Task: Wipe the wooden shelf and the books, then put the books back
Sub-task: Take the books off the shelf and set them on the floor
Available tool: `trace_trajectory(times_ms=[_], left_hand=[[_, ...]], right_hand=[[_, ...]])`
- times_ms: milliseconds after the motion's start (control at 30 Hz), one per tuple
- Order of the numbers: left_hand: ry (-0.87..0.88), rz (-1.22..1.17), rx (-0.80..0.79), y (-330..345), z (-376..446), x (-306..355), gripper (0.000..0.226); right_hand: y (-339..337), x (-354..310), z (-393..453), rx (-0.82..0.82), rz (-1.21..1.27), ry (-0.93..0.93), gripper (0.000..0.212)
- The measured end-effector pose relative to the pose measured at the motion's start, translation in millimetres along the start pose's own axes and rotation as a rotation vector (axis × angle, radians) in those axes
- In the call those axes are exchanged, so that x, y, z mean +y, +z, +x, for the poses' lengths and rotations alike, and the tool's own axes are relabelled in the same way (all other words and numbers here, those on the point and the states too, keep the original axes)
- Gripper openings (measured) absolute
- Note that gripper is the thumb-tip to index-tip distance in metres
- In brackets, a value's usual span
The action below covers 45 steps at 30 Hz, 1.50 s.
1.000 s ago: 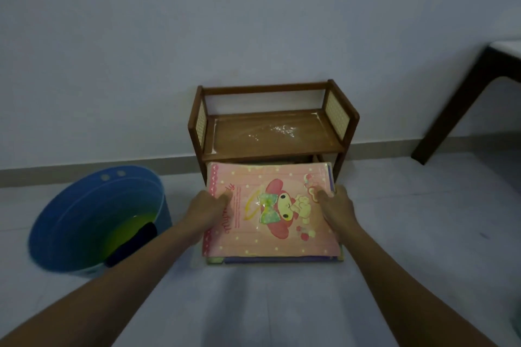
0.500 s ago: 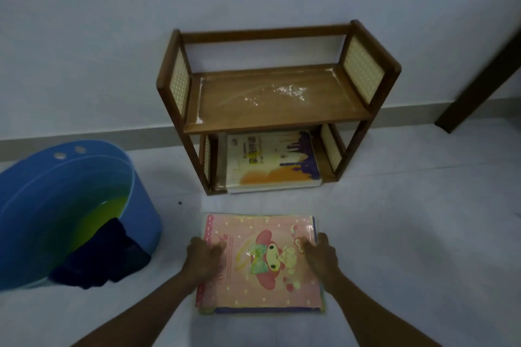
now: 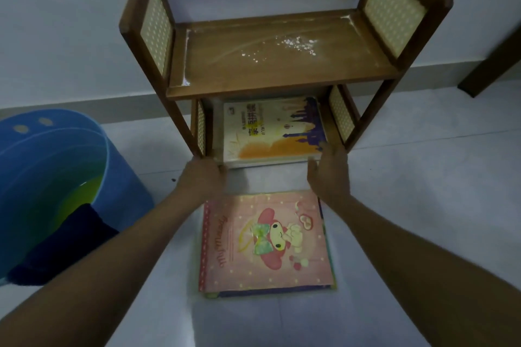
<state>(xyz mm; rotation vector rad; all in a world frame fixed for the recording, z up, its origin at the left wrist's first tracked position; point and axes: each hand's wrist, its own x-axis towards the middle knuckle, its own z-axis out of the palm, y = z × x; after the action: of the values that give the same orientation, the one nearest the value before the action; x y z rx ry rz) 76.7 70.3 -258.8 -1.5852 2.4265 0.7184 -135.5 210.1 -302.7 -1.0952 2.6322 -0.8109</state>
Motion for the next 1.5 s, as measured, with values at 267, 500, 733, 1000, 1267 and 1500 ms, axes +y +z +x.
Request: trace_trajectory(times_ms=[267, 500, 733, 1000, 1267, 1500], left_hand=[[-0.255, -0.711, -0.116, 4.7, 72.0, 28.9, 0.04], [-0.388, -1.238, -0.181, 1.3, 88.2, 32.7, 0.02], [-0.232, -0.864, -0.109, 3.6, 69.8, 23.4, 0.008], [-0.15, -0.73, -0.12, -1.5, -63.2, -1.7, 0.02], [-0.227, -0.856, -0.171, 39.6, -126.6, -49.1, 0.007], [-0.275, -0.816, -0.159, 68.1, -116.3, -65.9, 0.015]], right_hand=[[54.3, 36.5, 119.3, -0.254, 0.145, 0.266, 0.051], [48.3, 19.2, 112.7, -0.201, 0.281, 0.426, 0.021], [26.4, 31.1, 84.1, -0.138, 0.44, 0.458, 0.052], [-35.7, 27.9, -66.5, -0.092, 0.662, 0.415, 0.03], [-13.4, 28.1, -153.9, -0.116, 0.644, 0.513, 0.04], [1.7, 34.0, -160.5, -0.109, 0.583, 0.525, 0.047]])
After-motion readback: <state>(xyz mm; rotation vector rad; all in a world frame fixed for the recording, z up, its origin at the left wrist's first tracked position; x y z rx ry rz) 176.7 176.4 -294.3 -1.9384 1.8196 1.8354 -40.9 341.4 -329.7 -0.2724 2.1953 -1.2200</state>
